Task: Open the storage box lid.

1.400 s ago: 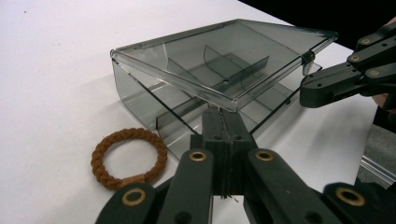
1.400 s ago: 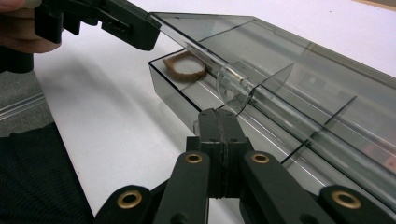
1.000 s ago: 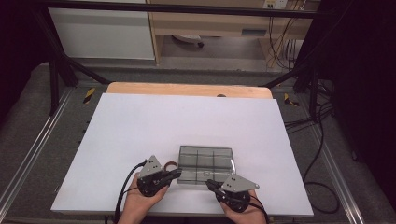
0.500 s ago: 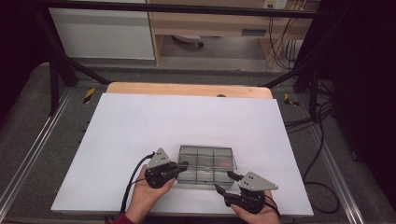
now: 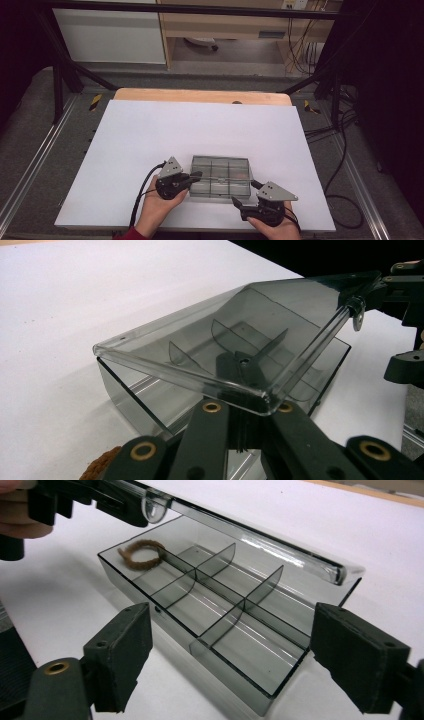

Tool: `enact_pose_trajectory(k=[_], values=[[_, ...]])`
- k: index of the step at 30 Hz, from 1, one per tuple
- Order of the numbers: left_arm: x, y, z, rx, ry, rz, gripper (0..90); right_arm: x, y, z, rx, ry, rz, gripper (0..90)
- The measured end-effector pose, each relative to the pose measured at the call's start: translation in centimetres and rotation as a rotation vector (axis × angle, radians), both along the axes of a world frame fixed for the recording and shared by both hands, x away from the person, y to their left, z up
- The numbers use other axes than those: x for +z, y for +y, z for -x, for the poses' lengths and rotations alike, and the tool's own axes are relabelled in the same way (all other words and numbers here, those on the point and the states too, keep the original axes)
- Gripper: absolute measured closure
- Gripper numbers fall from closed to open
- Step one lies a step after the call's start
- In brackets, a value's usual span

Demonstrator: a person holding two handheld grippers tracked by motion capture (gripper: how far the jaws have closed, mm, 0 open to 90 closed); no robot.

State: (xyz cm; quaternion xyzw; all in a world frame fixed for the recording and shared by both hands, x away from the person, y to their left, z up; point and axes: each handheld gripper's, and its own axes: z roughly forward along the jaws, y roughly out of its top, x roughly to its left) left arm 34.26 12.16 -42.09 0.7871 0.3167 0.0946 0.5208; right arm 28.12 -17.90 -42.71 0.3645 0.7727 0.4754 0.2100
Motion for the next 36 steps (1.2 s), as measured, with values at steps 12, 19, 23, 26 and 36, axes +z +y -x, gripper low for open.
enact_pose_trajectory(k=[12, 19, 23, 26, 36], values=[[0.3, 0.0, 0.0, -0.004, -0.006, 0.007, 89.9, -0.1, -0.4, -0.6, -0.067, 0.002, 0.016, 12.7], [0.5, 0.1, 0.0, -0.007, -0.010, 0.009, 89.9, -0.2, -0.6, -1.0, -0.084, -0.004, 0.025, 10.5], [0.7, 0.1, 0.0, -0.007, -0.016, 0.011, 89.9, -0.2, -0.7, -1.4, -0.090, -0.014, 0.024, 9.9], [0.7, 0.1, 0.0, -0.008, -0.016, 0.011, 89.9, -0.1, -1.1, -1.9, -0.103, -0.026, 0.027, 10.4], [0.8, 0.1, 0.0, -0.009, -0.021, 0.009, 89.9, 0.0, -1.8, -3.5, -0.101, -0.057, 0.017, 16.5]])
